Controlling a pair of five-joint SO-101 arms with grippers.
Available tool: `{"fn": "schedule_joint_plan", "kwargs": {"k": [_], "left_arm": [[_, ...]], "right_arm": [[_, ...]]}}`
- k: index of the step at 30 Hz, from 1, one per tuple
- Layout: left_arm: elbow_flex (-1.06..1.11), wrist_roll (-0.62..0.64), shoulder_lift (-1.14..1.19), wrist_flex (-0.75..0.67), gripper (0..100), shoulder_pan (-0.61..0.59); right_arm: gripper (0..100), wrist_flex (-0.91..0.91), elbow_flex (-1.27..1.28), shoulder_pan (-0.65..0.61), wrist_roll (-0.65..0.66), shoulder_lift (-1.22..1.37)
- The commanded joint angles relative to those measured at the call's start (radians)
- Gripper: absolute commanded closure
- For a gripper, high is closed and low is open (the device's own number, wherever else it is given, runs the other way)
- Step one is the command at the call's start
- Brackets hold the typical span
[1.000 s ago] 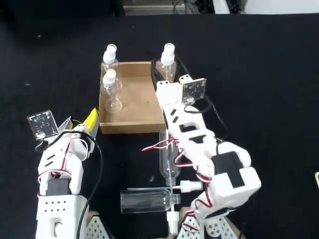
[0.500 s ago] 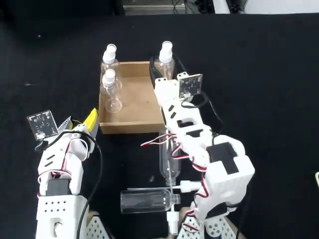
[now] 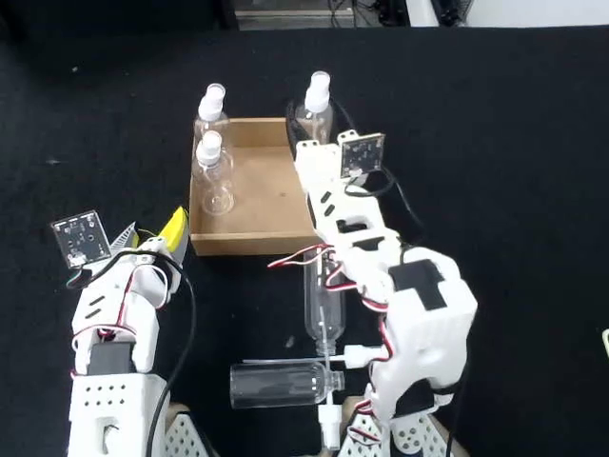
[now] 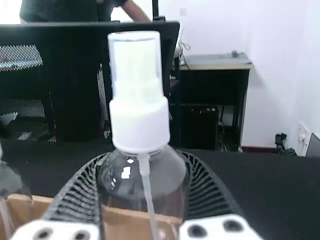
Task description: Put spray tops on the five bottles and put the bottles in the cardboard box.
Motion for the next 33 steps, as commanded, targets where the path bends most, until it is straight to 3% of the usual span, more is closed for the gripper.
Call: {"fn": "schedule_joint_plan", "kwargs": {"k": [1,33], "left_arm": [[-0.013,0.002,-0.017,-0.021,75,0.010],[-0.013,0.002,-0.017,-0.021,75,0.010]], "right_arm": [[98.6,-0.005,-0.077,0.029,-0.006,0.012],[98.5,-0.006,-0.183,0.026,0.002,0.188]]}}
